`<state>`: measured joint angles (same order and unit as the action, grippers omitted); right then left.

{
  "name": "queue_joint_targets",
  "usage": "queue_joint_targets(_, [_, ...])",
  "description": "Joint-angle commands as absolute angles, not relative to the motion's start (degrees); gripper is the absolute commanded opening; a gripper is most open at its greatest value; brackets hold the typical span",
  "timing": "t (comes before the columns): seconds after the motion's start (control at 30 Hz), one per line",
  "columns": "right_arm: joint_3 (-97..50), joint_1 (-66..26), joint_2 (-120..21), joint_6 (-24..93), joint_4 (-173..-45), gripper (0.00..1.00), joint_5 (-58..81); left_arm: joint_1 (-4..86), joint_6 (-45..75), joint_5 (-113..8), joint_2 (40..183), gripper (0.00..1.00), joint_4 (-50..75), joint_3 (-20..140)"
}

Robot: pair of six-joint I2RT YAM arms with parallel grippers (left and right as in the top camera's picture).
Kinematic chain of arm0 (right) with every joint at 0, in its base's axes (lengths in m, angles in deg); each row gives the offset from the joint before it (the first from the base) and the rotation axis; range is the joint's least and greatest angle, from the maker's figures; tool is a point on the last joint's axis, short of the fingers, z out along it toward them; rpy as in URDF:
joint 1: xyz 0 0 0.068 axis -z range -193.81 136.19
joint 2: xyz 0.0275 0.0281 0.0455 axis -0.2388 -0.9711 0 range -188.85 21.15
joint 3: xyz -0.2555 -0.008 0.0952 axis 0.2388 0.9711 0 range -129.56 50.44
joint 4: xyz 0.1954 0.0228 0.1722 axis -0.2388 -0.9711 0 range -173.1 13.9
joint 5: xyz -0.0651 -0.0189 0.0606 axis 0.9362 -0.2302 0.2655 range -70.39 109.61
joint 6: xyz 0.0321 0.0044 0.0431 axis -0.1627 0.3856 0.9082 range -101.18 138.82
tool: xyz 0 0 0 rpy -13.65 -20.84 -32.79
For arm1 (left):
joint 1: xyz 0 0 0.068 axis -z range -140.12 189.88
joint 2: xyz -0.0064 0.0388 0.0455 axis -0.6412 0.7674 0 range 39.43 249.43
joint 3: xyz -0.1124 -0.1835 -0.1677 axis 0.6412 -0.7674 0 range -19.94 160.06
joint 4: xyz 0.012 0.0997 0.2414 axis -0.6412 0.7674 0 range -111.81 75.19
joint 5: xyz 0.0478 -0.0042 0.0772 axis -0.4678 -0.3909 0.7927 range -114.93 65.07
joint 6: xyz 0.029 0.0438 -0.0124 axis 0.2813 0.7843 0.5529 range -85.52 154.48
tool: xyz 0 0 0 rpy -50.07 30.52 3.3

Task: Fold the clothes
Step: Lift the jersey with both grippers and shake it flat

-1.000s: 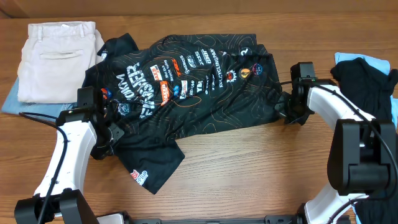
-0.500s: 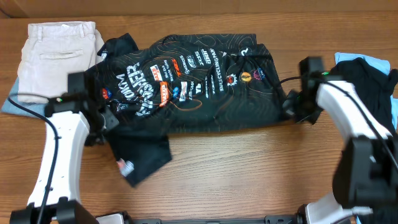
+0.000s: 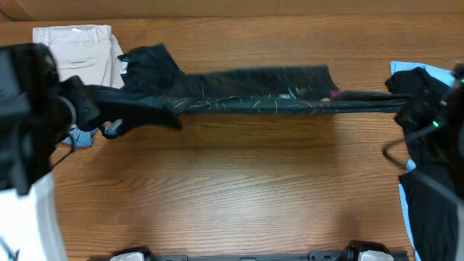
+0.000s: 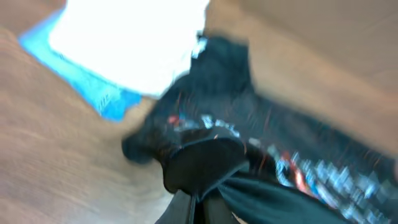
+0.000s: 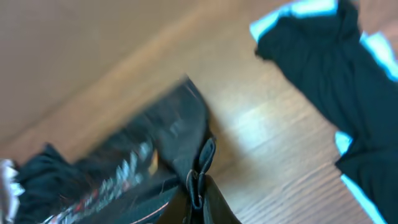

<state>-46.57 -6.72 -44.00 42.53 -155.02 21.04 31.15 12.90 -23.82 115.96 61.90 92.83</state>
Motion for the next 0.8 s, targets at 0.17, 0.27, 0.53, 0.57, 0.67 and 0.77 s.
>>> queue_joint_targets(0.17, [-62.25,-6.17,-38.97,41.28,-157.29,0.04,25.17,30.80,15.19,-20.76,111.55,0.04,65.37,108.57])
queue_joint_targets(0.27, [-65.24,-6.17,-39.15,41.30,-157.14,0.04,27.01,30.80,15.17,-19.12,110.87,0.04,65.17,108.72])
queue_joint_targets(0.53, [-65.92,-6.17,-44.09,41.08,-156.90,0.04,29.48,30.80,15.04,-22.14,116.84,0.04,64.72,108.70])
queue_joint_targets(0.57, [-65.90,-6.17,-45.73,41.08,-157.14,0.04,29.48,30.80,15.04,-23.19,118.46,0.04,64.54,108.70])
queue_joint_targets(0.67, [-65.90,-6.17,-50.84,41.10,-157.86,0.04,29.48,30.80,15.02,-25.20,123.46,0.04,63.73,108.70])
queue_joint_targets(0.77, [-65.90,-6.17,-57.51,41.10,-158.30,0.04,29.46,30.93,15.26,-29.11,129.43,0.04,61.66,108.70])
